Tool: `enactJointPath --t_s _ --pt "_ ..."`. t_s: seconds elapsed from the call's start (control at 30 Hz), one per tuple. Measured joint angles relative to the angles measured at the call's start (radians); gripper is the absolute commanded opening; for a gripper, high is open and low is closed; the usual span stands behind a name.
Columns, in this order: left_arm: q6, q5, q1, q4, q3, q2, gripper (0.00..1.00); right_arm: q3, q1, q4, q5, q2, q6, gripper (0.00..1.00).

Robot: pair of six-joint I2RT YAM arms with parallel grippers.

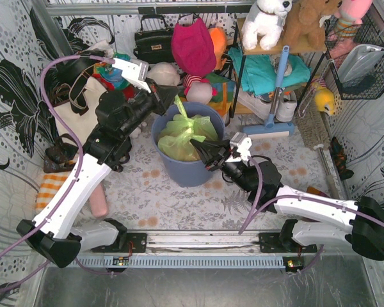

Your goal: Tie the trash bag

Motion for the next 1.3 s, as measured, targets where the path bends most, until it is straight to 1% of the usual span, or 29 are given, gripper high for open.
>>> enactJointPath --t_s 0.17,0.2,0.23,0.27,0.3,0.33,0.37,0.5,0.6,0.67,0.77,0.87,1.03,1.1,1.13,1.2,1.23,1.3 --pt "0.034 -0.041 0.0 -0.018 0.061 0.048 0.0 -0.018 0.0 -0.042 0.0 -0.04 0.027 0.0" --pt "0.035 -0.044 0.0 -0.024 0.068 0.053 0.05 -0.018 0.0 -0.043 0.0 -0.043 0.029 0.0" --pt "0.034 -0.045 -0.001 -0.03 0.071 0.056 0.15 -0.018 0.0 -0.043 0.0 -0.044 0.03 0.0" --pt "0.031 -0.047 -0.001 -0.038 0.072 0.056 0.3 -0.018 0.0 -0.043 0.0 -0.045 0.032 0.0" --pt "0.027 -0.049 -0.001 -0.046 0.073 0.055 0.42 -0.018 0.0 -0.043 0.0 -0.045 0.033 0.0" --pt "0.019 -0.051 -0.001 -0.055 0.074 0.054 0.5 -0.018 0.0 -0.043 0.0 -0.045 0.033 0.0" --pt "0.005 -0.055 -0.001 -0.067 0.076 0.05 0.55 -0.018 0.0 -0.043 -0.001 -0.045 0.033 0.0" --pt "-0.056 -0.06 -0.001 -0.127 0.076 0.015 0.64 -0.018 0.0 -0.043 -0.003 -0.044 0.033 0.0" --pt "-0.109 -0.06 -0.001 -0.146 0.067 -0.026 0.69 -0.018 0.0 -0.042 -0.007 -0.04 0.033 0.0" --pt "-0.146 -0.059 -0.001 -0.158 0.058 -0.05 0.76 -0.018 0.0 -0.042 -0.009 -0.035 0.033 0.0" --pt "-0.202 -0.043 -0.001 -0.151 0.035 -0.063 0.78 -0.018 0.0 -0.042 -0.013 -0.031 0.033 0.0" --pt "-0.259 -0.007 -0.001 -0.124 -0.019 -0.063 0.78 -0.018 0.0 -0.038 -0.015 -0.028 0.033 0.0" --pt "-0.312 0.022 -0.001 -0.087 -0.083 -0.031 0.75 -0.018 0.0 -0.03 -0.015 -0.026 0.033 0.0" --pt "-0.322 0.028 -0.001 -0.057 -0.104 -0.023 0.69 -0.018 0.0 -0.029 -0.015 -0.026 0.033 0.0" --pt "-0.325 0.032 -0.001 -0.042 -0.113 -0.019 0.65 -0.018 0.0 -0.031 -0.015 -0.026 0.033 0.0" --pt "-0.328 0.036 -0.001 -0.013 -0.118 -0.01 0.55 -0.018 0.0 -0.037 -0.014 -0.029 0.032 0.1" --pt "-0.33 0.04 -0.001 0.005 -0.118 -0.004 0.49 -0.018 0.0 -0.043 -0.014 -0.033 0.031 0.12" --pt "-0.33 0.051 -0.001 0.037 -0.117 0.006 0.38 -0.018 0.0 -0.052 -0.011 -0.044 0.023 0.1"
